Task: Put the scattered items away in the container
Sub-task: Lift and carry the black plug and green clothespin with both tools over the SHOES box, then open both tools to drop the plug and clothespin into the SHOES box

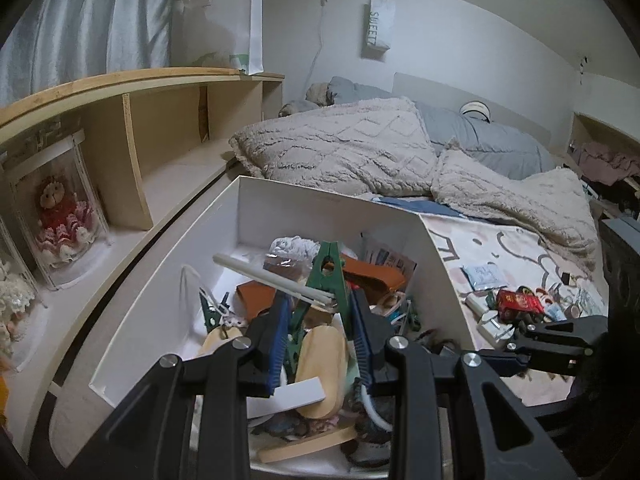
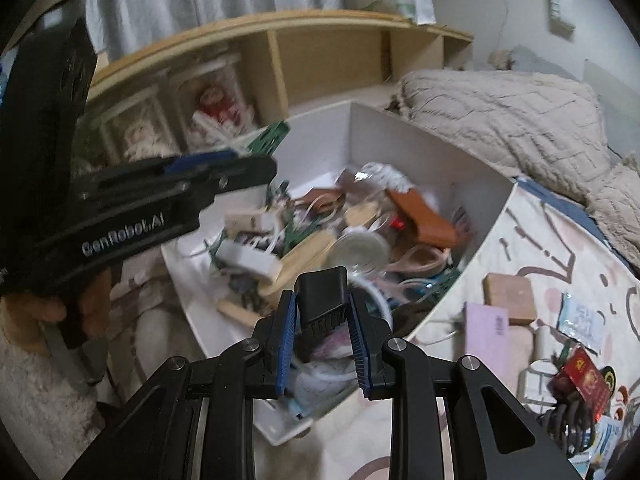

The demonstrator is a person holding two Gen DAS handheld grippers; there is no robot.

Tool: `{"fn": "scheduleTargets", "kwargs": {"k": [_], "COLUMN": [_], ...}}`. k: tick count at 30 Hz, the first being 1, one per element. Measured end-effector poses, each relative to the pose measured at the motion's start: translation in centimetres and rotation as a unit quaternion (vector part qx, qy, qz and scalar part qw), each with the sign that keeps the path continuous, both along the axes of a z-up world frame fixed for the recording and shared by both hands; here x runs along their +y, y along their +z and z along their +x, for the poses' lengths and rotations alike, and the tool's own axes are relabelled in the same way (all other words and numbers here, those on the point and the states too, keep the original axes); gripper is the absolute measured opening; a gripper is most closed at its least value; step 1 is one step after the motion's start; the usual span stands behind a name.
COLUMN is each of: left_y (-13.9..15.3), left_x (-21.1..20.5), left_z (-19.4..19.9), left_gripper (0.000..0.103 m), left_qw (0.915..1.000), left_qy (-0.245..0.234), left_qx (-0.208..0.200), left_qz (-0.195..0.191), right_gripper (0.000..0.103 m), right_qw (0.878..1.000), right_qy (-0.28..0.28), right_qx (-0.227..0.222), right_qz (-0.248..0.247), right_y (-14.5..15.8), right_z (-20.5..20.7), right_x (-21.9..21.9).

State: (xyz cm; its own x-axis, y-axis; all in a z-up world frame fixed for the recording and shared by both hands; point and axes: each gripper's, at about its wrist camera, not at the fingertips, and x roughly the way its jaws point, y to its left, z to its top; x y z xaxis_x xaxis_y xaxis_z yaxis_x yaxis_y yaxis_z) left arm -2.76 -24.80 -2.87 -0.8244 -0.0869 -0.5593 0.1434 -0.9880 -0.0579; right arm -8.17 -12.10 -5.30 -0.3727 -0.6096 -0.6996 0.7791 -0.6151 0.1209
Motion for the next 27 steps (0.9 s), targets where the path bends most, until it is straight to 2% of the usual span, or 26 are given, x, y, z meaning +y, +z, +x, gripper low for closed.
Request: {"fn": "scheduleTargets", "kwargs": {"k": [9, 15, 27], "left_y": [-1.0, -1.8, -2.0], "left_x": [1.2, 2.4, 3.0], "left_z": [-0.2, -0.4, 0.5], "left_gripper": [0.03, 0.03, 0.03], "left_qw": [0.9974, 0.9925, 0.9871], "left_qy": [-0.036, -0.068, -0.094], "left_qx": [-0.045, -0.072, -0.086], "left_qz": [-0.044, -0.072, -0.097], "right_gripper": [0.027, 0.027, 0.027], "right_qw": [0.999, 0.999, 0.999], "right_qy": [-0.029, -0.023, -0.032], "right_qx": [-0.025, -0.032, -0.027], "right_qz": [-0.005, 0.002, 0.009], "right_y": [-0.3, -0.6, -0.5], "right_z": [-0.5, -0.3, -0.3], "right_x": [0.3, 0.1, 0.4]}}
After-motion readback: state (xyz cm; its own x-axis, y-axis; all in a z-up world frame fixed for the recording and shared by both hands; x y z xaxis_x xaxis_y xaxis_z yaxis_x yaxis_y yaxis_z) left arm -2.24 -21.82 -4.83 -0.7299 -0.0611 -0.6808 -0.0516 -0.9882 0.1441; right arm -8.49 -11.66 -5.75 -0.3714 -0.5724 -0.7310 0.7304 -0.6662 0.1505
